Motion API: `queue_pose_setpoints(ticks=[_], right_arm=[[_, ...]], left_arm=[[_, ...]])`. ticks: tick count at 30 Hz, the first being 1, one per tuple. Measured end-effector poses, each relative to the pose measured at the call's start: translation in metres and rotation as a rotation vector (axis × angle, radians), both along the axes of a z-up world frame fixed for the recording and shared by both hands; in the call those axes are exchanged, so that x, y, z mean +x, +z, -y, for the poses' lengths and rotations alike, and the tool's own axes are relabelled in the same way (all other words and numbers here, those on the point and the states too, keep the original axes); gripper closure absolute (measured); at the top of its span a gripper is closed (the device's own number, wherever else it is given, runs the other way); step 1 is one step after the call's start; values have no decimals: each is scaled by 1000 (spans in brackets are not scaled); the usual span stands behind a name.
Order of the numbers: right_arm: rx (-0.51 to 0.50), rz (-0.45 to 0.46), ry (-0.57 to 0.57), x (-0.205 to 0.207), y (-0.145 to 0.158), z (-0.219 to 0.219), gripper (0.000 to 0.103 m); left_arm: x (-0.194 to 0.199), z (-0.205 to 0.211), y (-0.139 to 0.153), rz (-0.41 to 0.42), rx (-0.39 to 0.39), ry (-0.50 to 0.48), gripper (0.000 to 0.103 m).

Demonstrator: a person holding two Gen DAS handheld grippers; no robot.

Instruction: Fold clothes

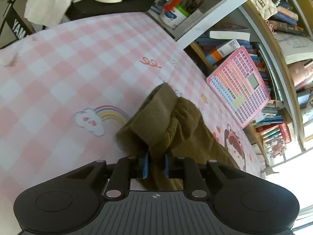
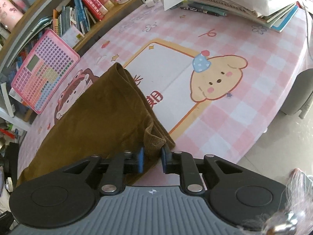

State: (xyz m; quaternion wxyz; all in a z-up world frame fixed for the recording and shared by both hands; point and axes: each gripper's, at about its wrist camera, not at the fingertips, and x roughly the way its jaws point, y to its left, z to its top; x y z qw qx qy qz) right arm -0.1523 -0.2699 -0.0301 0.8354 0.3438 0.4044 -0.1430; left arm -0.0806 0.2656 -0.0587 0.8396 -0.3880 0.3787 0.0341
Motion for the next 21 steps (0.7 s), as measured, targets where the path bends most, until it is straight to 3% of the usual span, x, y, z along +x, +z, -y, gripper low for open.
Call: queue_pose_setpoints(ticks=[1,2,10,13,14,15,17,21], right_arm=[[-8,-7,-5,-1,1,1,76],[-9,-10,-10,-3,2,2,76],[-4,-38,16,5,-5,-4,72],[-37,-36,35,13,-6,-9,73],[-42,-36,44,17,-6,-9,84],[-46,-36,53,21,-7,-9,88],[-48,-21,64,35,-8,-7,90],[-97,81,50,59,15,-8,92]], left_arm=[[-3,-1,-1,-8,-3,6,68],[-5,-3,-3,-16,-5,13,62],[11,2,-24,-20,-157,78,51],[17,4,-32,-21,-213,103,60],[19,4,-35,-22,-232,111,81],[25,6,-37,-33,-234,104,87],[37,13,-32,-31,-196,82,92],[44,32,6,80,-97,-5,94]])
